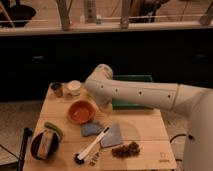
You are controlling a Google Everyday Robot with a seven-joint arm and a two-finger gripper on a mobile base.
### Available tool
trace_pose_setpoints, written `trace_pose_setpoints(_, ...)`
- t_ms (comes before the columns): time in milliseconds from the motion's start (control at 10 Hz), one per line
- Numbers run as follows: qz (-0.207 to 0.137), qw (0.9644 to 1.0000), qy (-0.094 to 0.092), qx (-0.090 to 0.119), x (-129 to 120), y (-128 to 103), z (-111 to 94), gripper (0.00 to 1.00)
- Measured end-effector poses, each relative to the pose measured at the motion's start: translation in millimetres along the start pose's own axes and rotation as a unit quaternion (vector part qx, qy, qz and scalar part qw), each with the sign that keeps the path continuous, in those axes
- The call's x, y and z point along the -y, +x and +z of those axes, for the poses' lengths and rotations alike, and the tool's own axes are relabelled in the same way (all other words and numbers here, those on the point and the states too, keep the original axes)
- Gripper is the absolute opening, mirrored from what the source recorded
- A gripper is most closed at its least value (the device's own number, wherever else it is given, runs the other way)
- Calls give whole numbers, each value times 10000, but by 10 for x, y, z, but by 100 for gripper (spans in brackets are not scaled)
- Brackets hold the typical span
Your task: Place apple in red bowl
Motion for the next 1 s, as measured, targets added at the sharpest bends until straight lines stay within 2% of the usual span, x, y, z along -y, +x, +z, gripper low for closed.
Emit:
trace_pose_setpoints(200, -105, 9999, 49, 53, 140, -116, -8, 1)
trace_pose_setpoints(400, -173, 9998, 75, 72, 203, -131, -8, 1)
trace_pose_setpoints(800, -388, 9988, 257, 162, 438, -284, -11, 1)
trace_pose_setpoints(1000, -456, 9983, 306, 184, 482, -291, 0, 1)
